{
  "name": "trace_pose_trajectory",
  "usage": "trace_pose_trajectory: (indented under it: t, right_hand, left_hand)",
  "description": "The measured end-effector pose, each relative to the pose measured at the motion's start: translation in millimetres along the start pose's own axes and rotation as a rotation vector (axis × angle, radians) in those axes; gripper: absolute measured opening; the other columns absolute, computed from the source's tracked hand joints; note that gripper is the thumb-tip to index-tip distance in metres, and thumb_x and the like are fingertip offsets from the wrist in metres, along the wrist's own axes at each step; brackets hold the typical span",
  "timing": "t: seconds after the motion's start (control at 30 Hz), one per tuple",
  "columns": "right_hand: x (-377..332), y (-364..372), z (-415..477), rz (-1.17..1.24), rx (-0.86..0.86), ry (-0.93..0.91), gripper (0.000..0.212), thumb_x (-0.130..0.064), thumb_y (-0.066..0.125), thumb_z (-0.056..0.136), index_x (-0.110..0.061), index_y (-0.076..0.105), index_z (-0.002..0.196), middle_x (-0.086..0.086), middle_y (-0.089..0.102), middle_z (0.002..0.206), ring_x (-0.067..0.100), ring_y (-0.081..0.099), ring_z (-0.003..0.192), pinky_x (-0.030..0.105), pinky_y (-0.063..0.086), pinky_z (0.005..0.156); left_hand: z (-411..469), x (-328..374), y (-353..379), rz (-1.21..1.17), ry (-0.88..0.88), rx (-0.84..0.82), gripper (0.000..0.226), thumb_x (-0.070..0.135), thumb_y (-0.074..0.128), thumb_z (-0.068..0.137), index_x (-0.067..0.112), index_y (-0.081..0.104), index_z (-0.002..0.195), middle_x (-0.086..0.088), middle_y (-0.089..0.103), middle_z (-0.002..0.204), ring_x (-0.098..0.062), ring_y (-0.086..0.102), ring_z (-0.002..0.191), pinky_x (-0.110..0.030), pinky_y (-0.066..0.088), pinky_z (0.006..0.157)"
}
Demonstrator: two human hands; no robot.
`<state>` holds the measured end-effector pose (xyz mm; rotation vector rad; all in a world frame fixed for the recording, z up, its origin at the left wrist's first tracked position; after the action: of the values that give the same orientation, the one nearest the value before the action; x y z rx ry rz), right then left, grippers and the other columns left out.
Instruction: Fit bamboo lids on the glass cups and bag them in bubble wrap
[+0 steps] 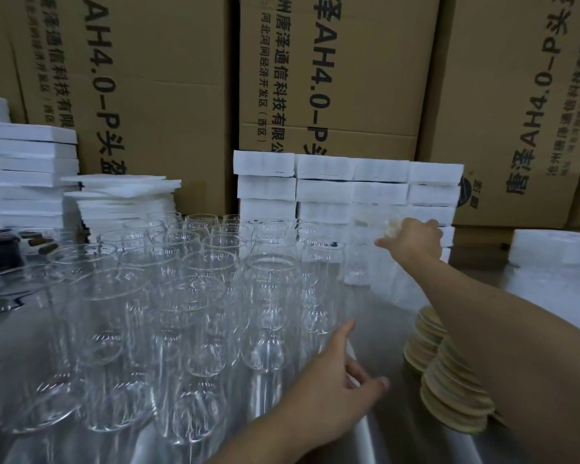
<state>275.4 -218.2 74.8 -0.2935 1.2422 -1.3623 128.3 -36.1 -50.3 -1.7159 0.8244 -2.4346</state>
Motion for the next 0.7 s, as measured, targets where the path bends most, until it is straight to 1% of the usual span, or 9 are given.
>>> trace_pose_trajectory:
  t: [0.07,0.13,0.2,0.27,0.33,0.4,0.5,0.57,0.7]
  right_hand:
    - [1,4,3,0.048,-0.024,0.006,0.053,-0.041,0.069,0.086,-0.002,0.055,0.119,0.024,0.032,0.135,0.038,0.039,0.12,0.04,0.043,0.086]
    - [2,9,5,0.019,-0.055,-0.014,0.05,-0.035,0.062,0.093,0.0,0.048,0.125,0.027,0.03,0.137,0.039,0.039,0.121,0.04,0.042,0.092]
    - [3,16,7,-0.064,-0.1,-0.032,0.047,-0.023,0.051,0.099,0.002,0.033,0.134,0.027,0.029,0.139,0.038,0.038,0.123,0.037,0.038,0.097]
    - [6,18,8,-0.128,-0.131,-0.042,0.05,-0.01,0.042,0.099,0.001,0.018,0.141,0.025,0.024,0.145,0.038,0.033,0.129,0.034,0.031,0.104]
    - [11,19,10,-0.197,-0.246,-0.095,0.056,-0.008,0.039,0.099,-0.006,0.012,0.148,0.027,0.01,0.152,0.041,0.022,0.138,0.038,0.024,0.111]
    - [19,18,12,-0.233,-0.318,-0.14,0.067,-0.01,0.039,0.099,-0.014,0.0,0.153,0.023,-0.007,0.157,0.044,0.011,0.143,0.047,0.019,0.113]
    - [29,10,9,-0.301,-0.46,-0.114,0.082,0.0,0.036,0.098,-0.021,-0.026,0.148,0.017,-0.033,0.152,0.046,0.016,0.141,0.049,0.032,0.109]
    - [32,3,9,-0.332,-0.51,-0.109,0.08,-0.001,0.033,0.099,-0.019,-0.03,0.145,0.013,-0.037,0.151,0.043,0.018,0.142,0.045,0.034,0.108]
    - [35,-6,7,-0.522,-0.599,-0.149,0.072,-0.008,0.029,0.1,-0.017,-0.026,0.147,0.007,-0.033,0.154,0.036,0.013,0.145,0.044,0.026,0.112]
  left_hand:
    - [1,-1,-1,0.006,0.005,0.003,0.087,0.047,0.065,0.08,0.041,0.015,0.15,0.024,0.065,0.08,0.001,0.065,0.078,-0.021,0.049,0.085]
    - [1,-1,-2,0.02,0.006,-0.005,0.082,0.051,0.063,0.079,0.042,0.019,0.148,0.023,0.064,0.081,0.0,0.064,0.077,-0.02,0.047,0.082]
    - [1,-2,-2,0.05,0.018,-0.021,0.072,0.056,0.059,0.078,0.04,0.033,0.143,0.02,0.064,0.081,0.004,0.06,0.072,-0.019,0.047,0.08]
    - [1,-2,-2,0.069,0.032,-0.028,0.061,0.058,0.056,0.078,0.035,0.049,0.134,0.014,0.065,0.08,0.005,0.057,0.07,-0.02,0.049,0.082]
    - [2,-3,0,0.056,0.037,-0.036,0.054,0.058,0.055,0.078,0.031,0.058,0.125,0.005,0.069,0.084,-0.001,0.061,0.072,-0.024,0.051,0.083]
    - [3,-3,0,0.042,0.036,-0.046,0.049,0.057,0.055,0.077,0.032,0.061,0.119,0.002,0.071,0.085,-0.005,0.063,0.073,-0.026,0.052,0.084]
    - [3,-4,1,0.018,0.043,-0.057,0.042,0.058,0.054,0.076,0.036,0.061,0.111,0.004,0.068,0.078,-0.006,0.064,0.071,-0.029,0.053,0.085]
    - [4,-5,1,0.003,0.047,-0.067,0.04,0.058,0.053,0.075,0.037,0.06,0.108,0.008,0.066,0.072,-0.006,0.064,0.069,-0.031,0.053,0.085]
    - [4,-6,0,-0.004,0.062,-0.079,0.033,0.061,0.053,0.072,0.043,0.058,0.099,0.013,0.065,0.065,-0.003,0.065,0.067,-0.03,0.054,0.084]
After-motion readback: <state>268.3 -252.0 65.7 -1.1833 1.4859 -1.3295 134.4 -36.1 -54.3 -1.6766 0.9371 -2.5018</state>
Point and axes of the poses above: each hand's wrist, its own z-axis towards the middle knuckle, its own y-axis out of the palm, x = y × z, the point moved 1 cm from there along z, towards the middle knuckle
